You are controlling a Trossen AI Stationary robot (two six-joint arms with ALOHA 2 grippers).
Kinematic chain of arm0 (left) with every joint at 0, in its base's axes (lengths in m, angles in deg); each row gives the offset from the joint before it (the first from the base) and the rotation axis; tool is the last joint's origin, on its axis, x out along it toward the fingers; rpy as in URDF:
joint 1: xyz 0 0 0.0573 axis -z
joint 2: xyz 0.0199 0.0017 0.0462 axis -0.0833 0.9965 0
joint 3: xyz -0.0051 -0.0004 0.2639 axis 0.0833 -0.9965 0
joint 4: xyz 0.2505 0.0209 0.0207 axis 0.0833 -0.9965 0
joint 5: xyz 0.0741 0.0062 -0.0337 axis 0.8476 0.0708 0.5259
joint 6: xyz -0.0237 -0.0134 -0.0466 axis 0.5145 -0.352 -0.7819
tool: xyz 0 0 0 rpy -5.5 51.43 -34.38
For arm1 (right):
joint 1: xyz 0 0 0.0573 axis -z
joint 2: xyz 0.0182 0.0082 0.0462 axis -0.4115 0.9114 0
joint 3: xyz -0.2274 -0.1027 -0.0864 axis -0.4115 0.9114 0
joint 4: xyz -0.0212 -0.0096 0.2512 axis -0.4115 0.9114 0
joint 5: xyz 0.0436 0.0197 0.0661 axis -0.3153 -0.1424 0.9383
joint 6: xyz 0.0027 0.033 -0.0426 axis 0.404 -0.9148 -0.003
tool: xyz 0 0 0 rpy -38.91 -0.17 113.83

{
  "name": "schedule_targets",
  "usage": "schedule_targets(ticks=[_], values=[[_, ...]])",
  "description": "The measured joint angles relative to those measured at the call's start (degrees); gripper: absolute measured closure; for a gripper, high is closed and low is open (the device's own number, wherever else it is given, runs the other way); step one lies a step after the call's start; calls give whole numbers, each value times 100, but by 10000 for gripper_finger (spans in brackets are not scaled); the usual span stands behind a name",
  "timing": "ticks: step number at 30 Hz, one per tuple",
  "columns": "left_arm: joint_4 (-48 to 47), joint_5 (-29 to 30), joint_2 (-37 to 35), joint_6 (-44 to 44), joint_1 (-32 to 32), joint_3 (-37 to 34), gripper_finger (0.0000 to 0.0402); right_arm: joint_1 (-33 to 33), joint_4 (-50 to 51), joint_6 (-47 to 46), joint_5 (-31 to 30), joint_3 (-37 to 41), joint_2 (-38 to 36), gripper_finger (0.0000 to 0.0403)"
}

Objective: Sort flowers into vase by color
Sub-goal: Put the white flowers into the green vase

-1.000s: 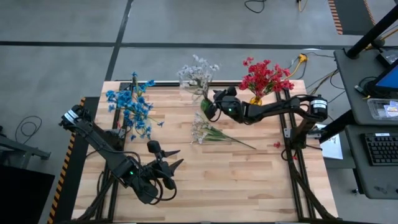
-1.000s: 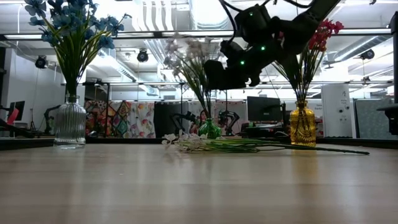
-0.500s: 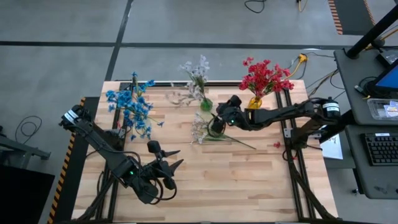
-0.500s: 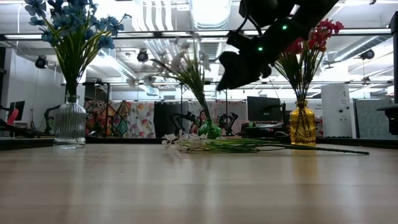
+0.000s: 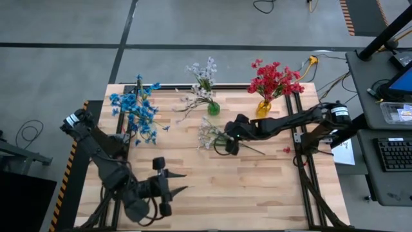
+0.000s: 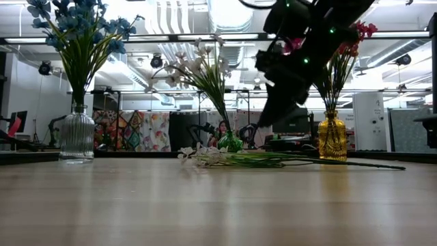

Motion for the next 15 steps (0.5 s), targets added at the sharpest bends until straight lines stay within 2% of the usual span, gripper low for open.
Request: schedule_targets(ticks=[3, 7, 15], values=[[5, 232, 2, -12, 200, 4, 247, -35, 99, -202, 365, 47, 154, 134], [6, 534, 0, -12, 396, 7, 247, -80, 543, -473, 379, 72, 367, 141], [-8, 593, -2, -12, 514, 116, 247, -76, 704, -616, 384, 117, 735, 160]])
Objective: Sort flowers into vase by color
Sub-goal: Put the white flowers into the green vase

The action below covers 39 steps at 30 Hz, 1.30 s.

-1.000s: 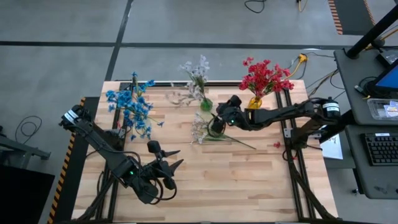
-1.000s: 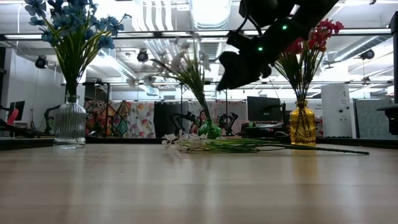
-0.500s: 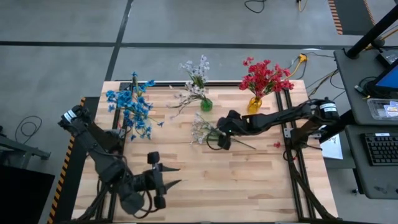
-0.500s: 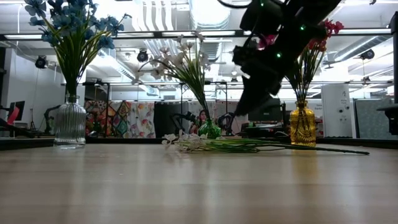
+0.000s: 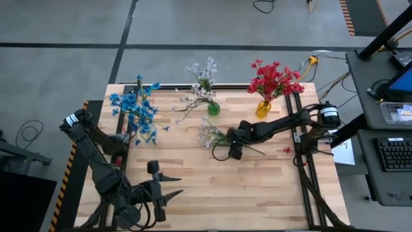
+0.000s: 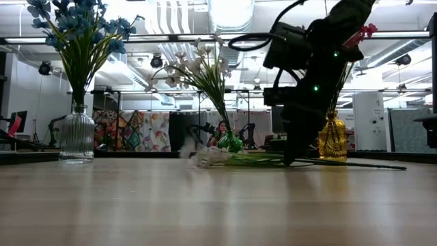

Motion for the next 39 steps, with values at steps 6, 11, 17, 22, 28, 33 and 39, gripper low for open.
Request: schedule_targets(ticks=[6, 11, 17, 22, 28, 33, 39], values=[[-18, 0, 0, 1, 5, -2, 247, -2, -59, -70, 41, -5, 124, 212], [-29, 0, 2, 2, 5, -2, 247, 0, -30, -169, 85, -5, 129, 294], [-30, -2, 2, 2, 3, -4, 247, 0, -10, -259, 103, -3, 133, 385], [-96, -3, 2, 2, 3, -7, 247, -83, 45, -424, 229, 24, -20, 389], [-119, -2, 2, 2, 3, -9, 247, -356, -839, -540, 226, 112, -456, 389], [-159, -4, 2, 2, 3, -11, 247, -719, -2018, -560, -145, 378, -643, 390], [-158, -4, 4, 2, 3, -13, 247, -1146, -3068, -468, -855, 628, -658, 390]])
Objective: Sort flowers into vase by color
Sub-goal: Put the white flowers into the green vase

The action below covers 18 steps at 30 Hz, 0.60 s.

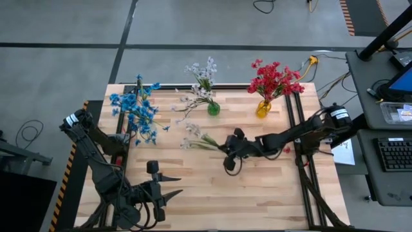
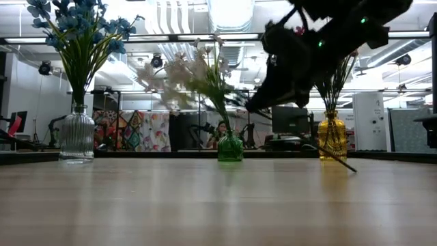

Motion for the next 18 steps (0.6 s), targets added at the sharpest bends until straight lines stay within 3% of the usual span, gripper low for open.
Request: schedule_targets(ticks=[5, 12, 15, 18], values=[[10, -2, 38, 47, 0, -95, 247, -504, -863, 212, -345, 37, -42, 390], [4, -4, 199, 294, -33, -181, 247, -1403, -1681, 876, -1590, 40, -456, 390], [43, 20, 268, 303, -85, -181, 247, -1816, -2703, 1744, -1841, 71, -700, 390], [277, 68, 376, 527, -279, -184, 247, -2207, -4282, 2964, -1541, 196, -763, 390]])
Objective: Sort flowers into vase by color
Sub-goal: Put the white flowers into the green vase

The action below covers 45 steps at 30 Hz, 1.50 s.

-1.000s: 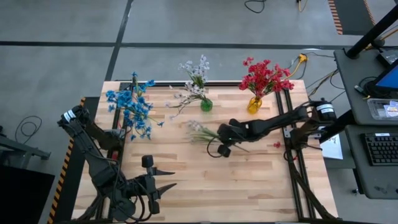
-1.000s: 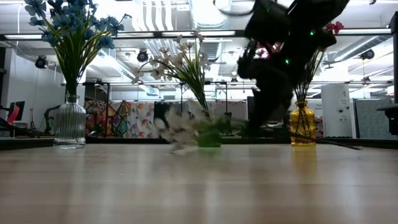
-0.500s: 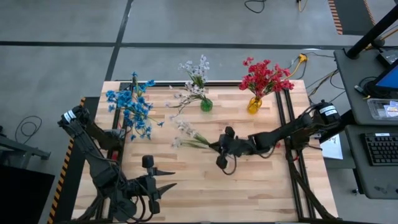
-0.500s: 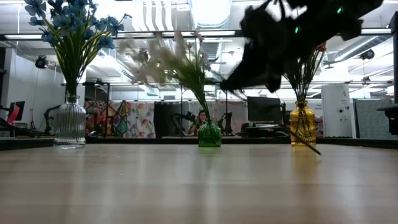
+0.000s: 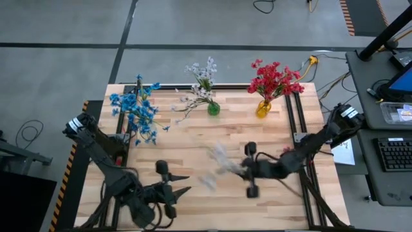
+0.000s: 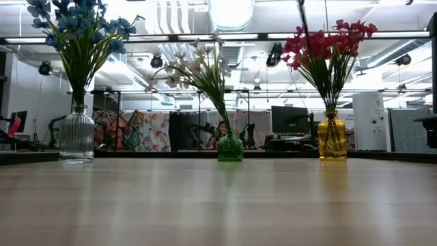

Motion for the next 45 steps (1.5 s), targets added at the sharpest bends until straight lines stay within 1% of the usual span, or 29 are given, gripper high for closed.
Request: schedule_targets(ticks=[1, 2, 4, 6, 7, 9, 11, 13, 18, 22, 25, 28, 31, 32, 34, 37, 39, 43, 45], values=[[222, -33, 47, 179, -96, 0, 247, -101, -523, 426, 279, 78, 6, 390], [516, -196, 105, 445, -198, 0, 247, -181, -1062, 759, 581, 161, 44, 390], [1211, -837, 243, 1143, -437, 0, 247, -248, -2016, 1092, 1175, 302, 180, 390], [2027, -1460, 420, 1854, -680, 0, 249, -248, -2707, 1300, 1620, 421, 370, 390], [2369, -1640, 488, 2130, -803, 0, 251, -247, -2959, 1370, 1793, 458, 484, 390], [3070, -1687, 618, 2493, -1032, 0, 253, -245, -3444, 1467, 2071, 490, 724, 390], [3539, -1741, 727, 2608, -1265, 0, 254, -247, -3737, 1504, 2178, 472, 925, 390], [3760, -1973, 856, 2623, -1462, 2, 256, -247, -3685, 1592, 2169, 378, 1022, 390], [4232, -3001, 1157, 2642, -1762, 0, 263, -242, -3708, 1764, 2129, 201, 1215, 390], [4455, -2965, 1270, 2642, -1868, 0, 270, -242, -3725, 1891, 2132, 178, 1211, 390], [4512, -2907, 1266, 2642, -1898, 0, 287, -242, -3726, 1961, 2132, 176, 1205, 390], [4508, -2851, 1265, 2643, -1894, 0, 323, -229, -3717, 1948, 2132, 154, 1204, 390], [4515, -2501, 1265, 2513, -1899, 0, 363, -229, -3726, 1910, 2134, 120, 1204, 390], [4514, -2371, 1265, 2442, -1912, 0, 372, -229, -3724, 1910, 2132, 107, 1202, 390], [4509, -2332, 1265, 2400, -1932, 0, 384, -229, -3716, 1910, 2132, 89, 1204, 390], [4513, -2404, 1263, 2369, -1941, 0, 384, -229, -3718, 1909, 2132, 66, 1204, 390], [4498, -2553, 1263, 2323, -1946, 0, 375, -229, -3718, 1918, 2134, 66, 1204, 390], [4493, -3018, 1263, 2316, -1955, 0, 342, -229, -3720, 1952, 2136, 66, 1204, 390], [4497, -3103, 1263, 2312, -1955, 0, 320, -229, -3720, 1954, 2136, 66, 1204, 390]])
